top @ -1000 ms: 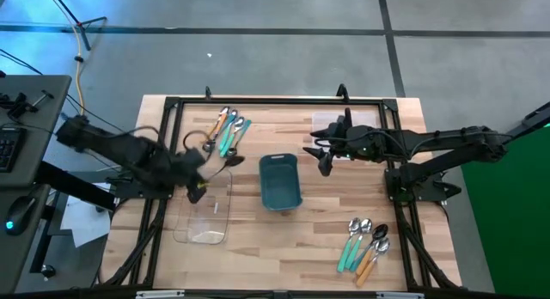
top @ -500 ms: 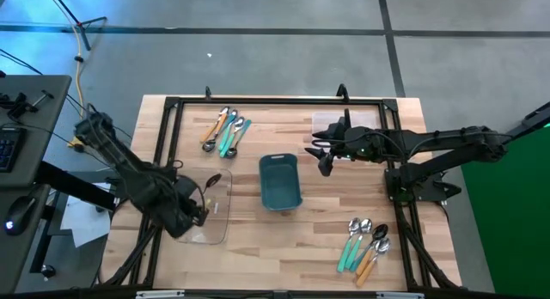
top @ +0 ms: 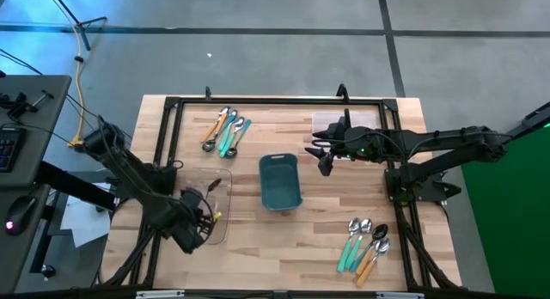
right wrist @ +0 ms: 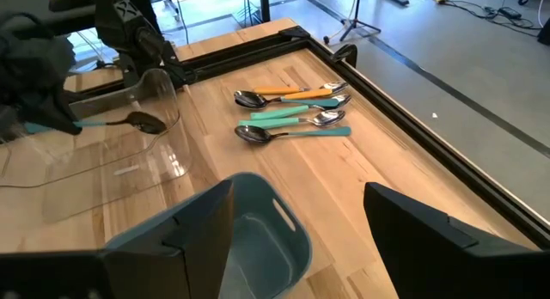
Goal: Sort silverware by color (type)
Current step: Put the blue spoon into the transparent bin
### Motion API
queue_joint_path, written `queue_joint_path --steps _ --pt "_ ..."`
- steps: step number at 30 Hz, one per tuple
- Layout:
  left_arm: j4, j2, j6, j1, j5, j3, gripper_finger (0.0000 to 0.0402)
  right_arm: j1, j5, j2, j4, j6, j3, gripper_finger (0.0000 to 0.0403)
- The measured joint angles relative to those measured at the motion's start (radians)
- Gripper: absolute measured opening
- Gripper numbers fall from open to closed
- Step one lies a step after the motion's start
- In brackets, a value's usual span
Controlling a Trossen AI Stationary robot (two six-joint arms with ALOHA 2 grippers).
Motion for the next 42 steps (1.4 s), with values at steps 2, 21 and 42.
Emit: queue_joint_path --steps 2,21,42 --pt "0.066 0.008 -0.006 0.002 0.0 -0.032 0.0 0.0 0.0 0.0 0.0 -0.005 0.0 0.0245" --pt "0.289 0.014 0.09 0.081 0.024 -0.2 0.0 0.0 0.0 0.0 -0.007 -0.019 0.0 0.0245" --pt "0.337 0.007 0.153 0.085 0.076 -0.24 0.0074 0.0 0.0 0.0 -0.007 -0.019 0.0 0.0245"
